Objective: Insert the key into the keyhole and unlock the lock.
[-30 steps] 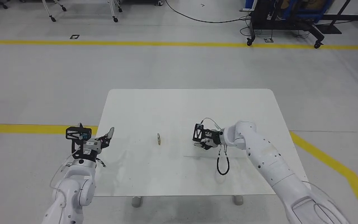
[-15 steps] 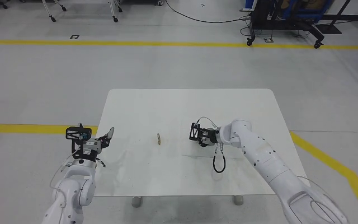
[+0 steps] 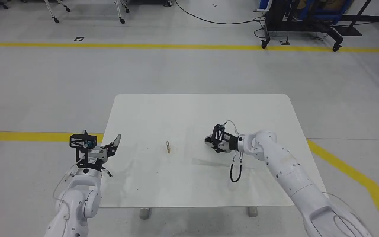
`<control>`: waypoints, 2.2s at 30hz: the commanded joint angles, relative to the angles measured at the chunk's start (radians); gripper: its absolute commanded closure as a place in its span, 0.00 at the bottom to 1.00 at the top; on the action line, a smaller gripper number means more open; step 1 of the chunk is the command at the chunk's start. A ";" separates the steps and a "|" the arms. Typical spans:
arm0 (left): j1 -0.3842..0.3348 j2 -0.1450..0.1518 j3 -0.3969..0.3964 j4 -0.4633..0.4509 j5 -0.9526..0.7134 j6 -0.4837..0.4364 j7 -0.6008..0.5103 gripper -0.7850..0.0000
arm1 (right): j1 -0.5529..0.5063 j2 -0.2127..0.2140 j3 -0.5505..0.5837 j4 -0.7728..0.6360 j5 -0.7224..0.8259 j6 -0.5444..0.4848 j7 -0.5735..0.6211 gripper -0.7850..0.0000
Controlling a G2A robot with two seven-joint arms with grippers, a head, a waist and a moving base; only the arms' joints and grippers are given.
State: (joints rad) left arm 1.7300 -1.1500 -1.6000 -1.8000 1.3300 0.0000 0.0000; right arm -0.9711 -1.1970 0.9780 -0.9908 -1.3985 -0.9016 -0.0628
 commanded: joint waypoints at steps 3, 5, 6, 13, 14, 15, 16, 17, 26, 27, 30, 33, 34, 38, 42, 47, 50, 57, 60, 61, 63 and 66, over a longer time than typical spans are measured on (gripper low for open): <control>0.000 0.000 0.000 0.000 0.000 0.000 0.000 0.00 | -0.025 0.001 0.005 0.037 0.007 0.017 -0.142 1.00; 0.000 0.000 0.000 0.000 0.000 0.000 0.000 0.00 | -0.032 0.001 0.003 0.069 0.011 -0.004 -0.223 1.00; 0.000 0.000 0.000 0.000 0.000 0.000 0.000 0.00 | -0.036 0.001 0.006 0.095 0.025 -0.011 -0.263 1.00; 0.000 0.000 0.000 0.000 0.000 0.000 0.000 0.00 | -0.036 0.001 0.006 0.095 0.025 -0.011 -0.263 1.00; 0.000 0.000 0.000 0.000 0.000 0.000 0.000 0.00 | -0.036 0.001 0.006 0.095 0.025 -0.011 -0.263 1.00; 0.000 0.000 0.000 0.000 0.000 0.000 0.000 0.00 | -0.036 0.001 0.006 0.095 0.025 -0.011 -0.263 1.00; 0.000 0.000 -0.001 -0.001 0.000 0.001 0.001 0.00 | -0.036 0.001 0.006 0.095 0.025 -0.011 -0.263 1.00; 0.006 0.000 -0.006 -0.011 0.007 -0.003 0.006 0.00 | -0.036 0.001 0.006 0.095 0.025 -0.011 -0.263 1.00; -0.113 -0.002 0.126 -0.150 0.087 -0.165 -0.101 0.00 | -0.028 -0.007 -0.001 0.112 0.056 0.029 -0.206 1.00; -0.145 -0.003 0.161 -0.156 0.114 -0.184 -0.130 0.00 | -0.026 -0.006 0.000 0.114 0.052 0.027 -0.211 1.00; -0.251 -0.012 0.279 -0.151 0.190 -0.228 -0.210 0.00 | -0.034 0.002 0.010 0.108 0.030 0.020 -0.262 1.00; -0.363 -0.028 0.404 -0.107 0.225 -0.263 -0.266 0.00 | -0.053 0.012 0.024 0.101 0.001 0.018 -0.333 1.00; -0.399 -0.035 0.444 -0.081 0.226 -0.265 -0.280 0.00 | -0.056 0.015 0.026 0.102 -0.012 0.016 -0.351 1.00; -0.550 -0.068 0.592 0.049 0.222 -0.290 -0.357 0.00 | -0.048 0.019 0.026 0.146 -0.034 -0.003 -0.413 1.00; -0.698 -0.104 0.721 0.192 0.288 -0.302 -0.450 0.00 | -0.026 0.016 0.014 0.198 -0.044 -0.014 -0.456 1.00; -0.818 -0.153 0.840 0.345 0.264 -0.337 -0.490 0.00 | -0.012 0.011 0.000 0.231 -0.054 -0.007 -0.496 1.00; -0.862 -0.181 0.890 0.429 0.240 -0.336 -0.495 0.00 | -0.006 0.007 -0.011 0.242 -0.060 0.006 -0.505 1.00; -0.930 -0.231 0.975 0.595 0.277 -0.312 -0.514 0.00 | 0.027 -0.011 -0.037 0.289 -0.041 0.017 -0.495 1.00; -0.948 -0.247 0.999 0.664 0.301 -0.312 -0.515 0.00 | 0.046 -0.020 -0.048 0.316 -0.029 0.013 -0.497 1.00; -0.952 -0.252 1.004 0.685 0.303 -0.308 -0.513 0.00 | 0.051 -0.023 -0.052 0.324 -0.025 0.011 -0.502 1.00; -0.960 -0.262 1.012 0.723 0.301 -0.302 -0.505 0.00 | 0.061 -0.027 -0.058 0.340 -0.022 0.007 -0.512 1.00; -0.969 -0.278 1.022 0.770 0.299 -0.293 -0.485 0.00 | 0.071 -0.032 -0.065 0.363 -0.019 0.001 -0.538 1.00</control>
State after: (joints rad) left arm 0.7635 -1.4227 -0.5812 -1.0461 1.6306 -0.2963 -0.4925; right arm -0.9030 -1.2278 0.9149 -0.6351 -1.4185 -0.8998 -0.5929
